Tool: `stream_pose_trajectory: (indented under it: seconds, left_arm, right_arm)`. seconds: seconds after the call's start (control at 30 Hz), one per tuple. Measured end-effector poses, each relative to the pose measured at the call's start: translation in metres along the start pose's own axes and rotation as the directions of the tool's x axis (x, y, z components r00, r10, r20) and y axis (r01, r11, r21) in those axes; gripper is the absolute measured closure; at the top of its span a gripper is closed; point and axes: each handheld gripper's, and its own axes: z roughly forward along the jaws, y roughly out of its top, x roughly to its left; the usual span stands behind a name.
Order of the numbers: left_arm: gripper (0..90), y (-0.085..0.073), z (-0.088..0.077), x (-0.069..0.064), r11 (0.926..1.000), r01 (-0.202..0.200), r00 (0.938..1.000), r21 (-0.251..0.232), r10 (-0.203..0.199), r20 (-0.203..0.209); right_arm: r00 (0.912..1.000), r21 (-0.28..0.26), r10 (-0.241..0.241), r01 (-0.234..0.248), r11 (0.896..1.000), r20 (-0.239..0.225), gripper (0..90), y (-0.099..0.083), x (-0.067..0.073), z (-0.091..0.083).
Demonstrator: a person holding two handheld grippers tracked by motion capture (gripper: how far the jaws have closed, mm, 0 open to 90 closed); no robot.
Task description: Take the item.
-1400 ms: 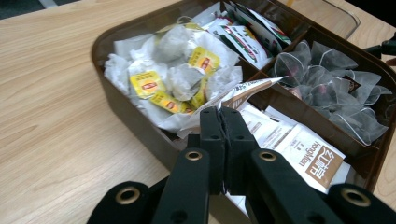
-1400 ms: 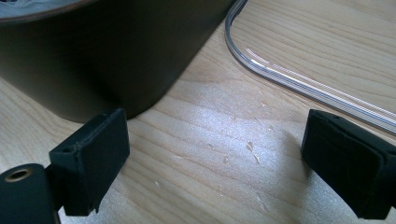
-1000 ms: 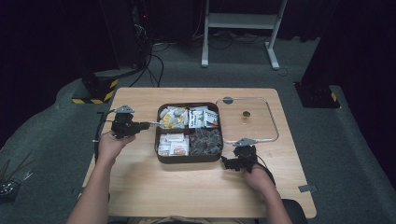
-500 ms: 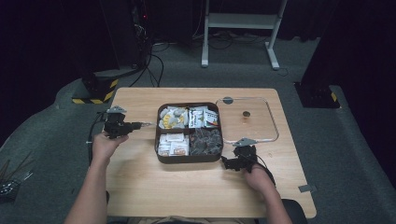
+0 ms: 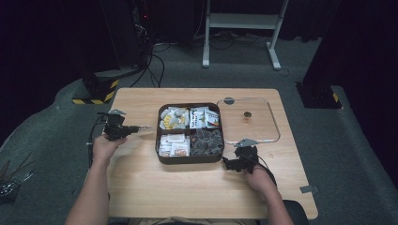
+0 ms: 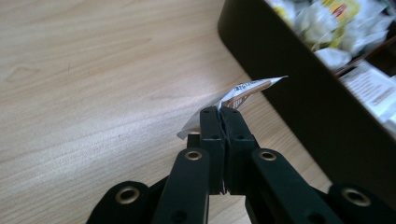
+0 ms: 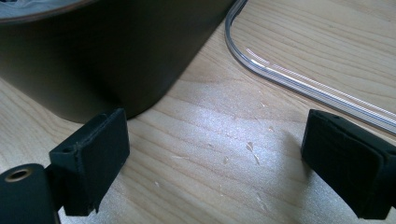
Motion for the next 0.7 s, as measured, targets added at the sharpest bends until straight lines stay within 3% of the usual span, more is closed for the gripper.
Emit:
stream_pose_trajectory:
  seconds: [0.3,0.43,0.5,0.7]
  left_arm:
    - [87.9,-0.006,0.016,-0.004,0.998,-0.044,0.999,0.046,0.044,-0.003]
    - [87.0,-0.009,0.018,-0.003,0.9971,-0.066,0.9978,0.038,0.066,-0.008]
    - [86.4,-0.012,0.02,-0.002,0.9979,-0.056,0.9984,0.033,0.056,0.004]
    - [82.2,-0.016,0.027,-0.001,0.9958,-0.042,0.999,0.081,0.041,0.015]
  right_arm:
    - [1.0,0.0,0.0,0.0,1.0,0.0,7.7,0.0,0.0,0.0]
    - [1.0,0.0,0.0,0.0,1.0,0.0,7.8,0.0,0.0,0.0]
    - [1.0,0.0,0.0,0.0,1.0,0.0,7.7,0.0,0.0,0.0]
    - [1.0,-0.001,0.0,0.0,1.0,-0.001,7.8,0.0,0.0,0.0]
